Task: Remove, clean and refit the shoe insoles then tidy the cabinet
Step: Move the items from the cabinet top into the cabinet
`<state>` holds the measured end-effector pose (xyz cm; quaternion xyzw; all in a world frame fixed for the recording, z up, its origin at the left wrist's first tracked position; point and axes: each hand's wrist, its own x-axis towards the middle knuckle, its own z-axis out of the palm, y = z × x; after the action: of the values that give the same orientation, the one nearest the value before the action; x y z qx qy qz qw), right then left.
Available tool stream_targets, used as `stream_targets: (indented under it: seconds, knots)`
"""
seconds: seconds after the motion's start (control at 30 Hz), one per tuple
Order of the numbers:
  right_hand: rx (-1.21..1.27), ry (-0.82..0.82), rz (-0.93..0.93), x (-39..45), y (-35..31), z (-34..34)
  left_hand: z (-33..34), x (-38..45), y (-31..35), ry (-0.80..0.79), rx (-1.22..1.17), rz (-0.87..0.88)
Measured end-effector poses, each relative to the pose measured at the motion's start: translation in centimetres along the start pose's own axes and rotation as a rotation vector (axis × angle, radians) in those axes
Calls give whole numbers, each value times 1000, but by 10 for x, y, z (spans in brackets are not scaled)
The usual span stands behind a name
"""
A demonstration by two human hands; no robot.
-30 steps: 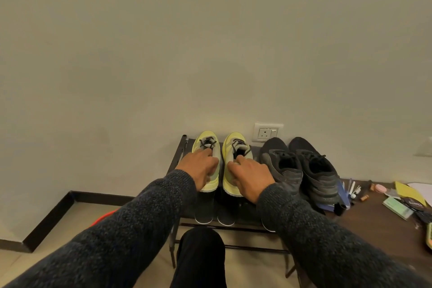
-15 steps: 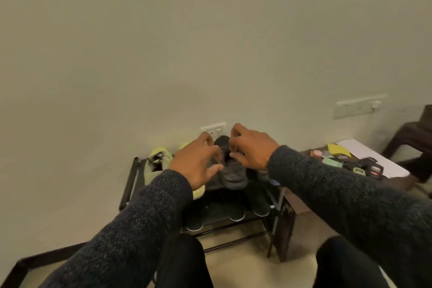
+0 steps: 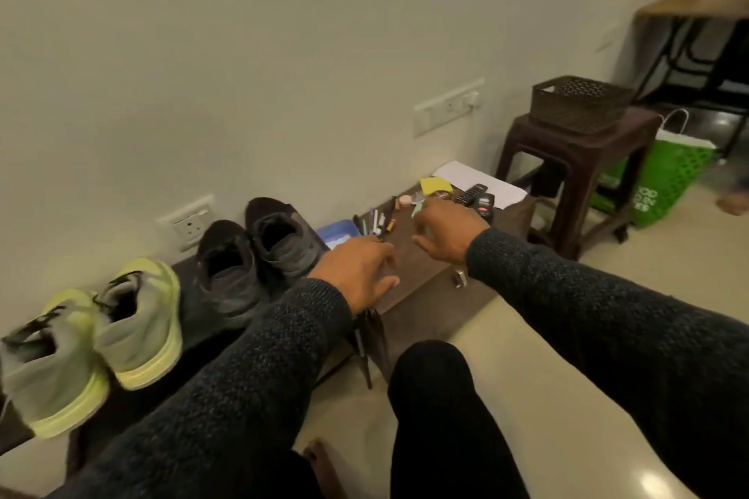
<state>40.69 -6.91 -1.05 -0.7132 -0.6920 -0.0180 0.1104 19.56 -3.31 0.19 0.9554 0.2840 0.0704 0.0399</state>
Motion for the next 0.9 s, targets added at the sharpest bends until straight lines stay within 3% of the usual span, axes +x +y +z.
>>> stream_targets:
  seconds: [0.27,0.4,0.67,0.9]
  knots:
    - [313,-231,482,-40,111,138,114,92,29,-283,-44,33]
    - [460,-275,622,-40,145,217,170,127,26,-341,6,30]
    - [730,12,907,5,153,280,236,180,-14,-231,-12,-85]
    - [776,147,977,36,150,304,264,187,-31,-202,10,-8]
